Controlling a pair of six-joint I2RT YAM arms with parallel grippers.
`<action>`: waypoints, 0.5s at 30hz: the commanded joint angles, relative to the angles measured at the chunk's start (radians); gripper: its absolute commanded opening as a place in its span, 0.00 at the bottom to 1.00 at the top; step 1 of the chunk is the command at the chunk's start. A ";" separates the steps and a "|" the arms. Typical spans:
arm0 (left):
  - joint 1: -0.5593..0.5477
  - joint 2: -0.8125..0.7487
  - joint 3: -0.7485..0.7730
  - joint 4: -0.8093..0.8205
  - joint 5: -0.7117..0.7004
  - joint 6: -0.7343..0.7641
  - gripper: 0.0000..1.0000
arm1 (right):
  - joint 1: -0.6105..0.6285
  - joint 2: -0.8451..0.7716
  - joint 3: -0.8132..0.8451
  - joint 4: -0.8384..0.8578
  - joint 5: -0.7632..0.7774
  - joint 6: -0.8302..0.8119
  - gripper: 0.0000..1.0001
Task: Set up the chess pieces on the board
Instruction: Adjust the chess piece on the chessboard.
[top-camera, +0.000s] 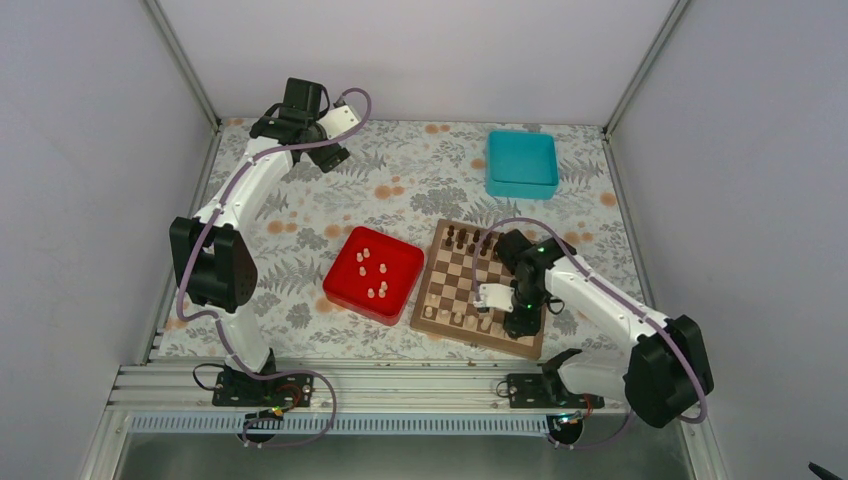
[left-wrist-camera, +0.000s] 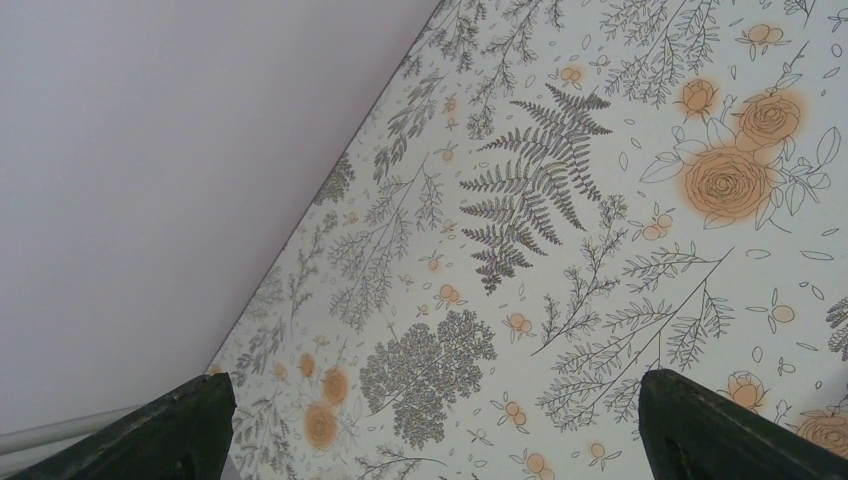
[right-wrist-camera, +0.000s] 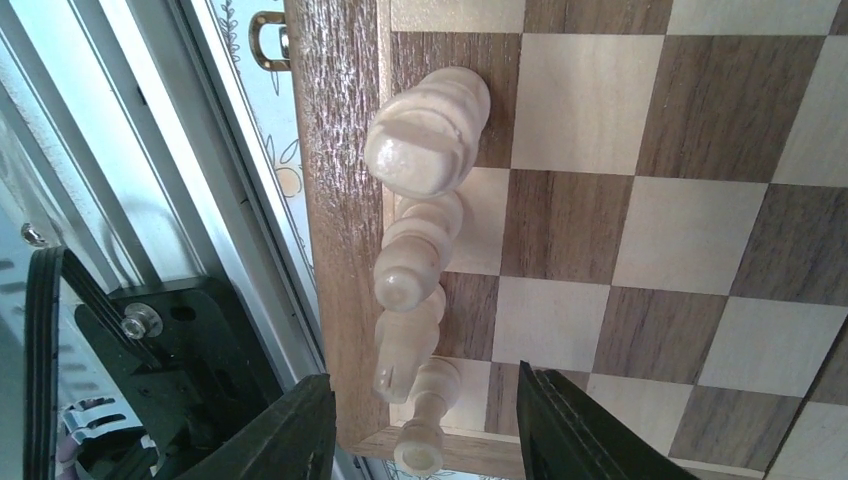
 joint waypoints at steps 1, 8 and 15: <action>0.008 -0.024 -0.007 0.006 -0.001 -0.012 1.00 | 0.012 0.019 0.002 0.013 0.011 0.021 0.48; 0.008 -0.028 -0.016 0.011 -0.004 -0.011 1.00 | 0.020 0.069 0.016 0.020 0.014 0.025 0.46; 0.012 -0.030 -0.026 0.018 -0.002 -0.008 1.00 | 0.021 0.076 0.011 0.030 0.022 0.031 0.46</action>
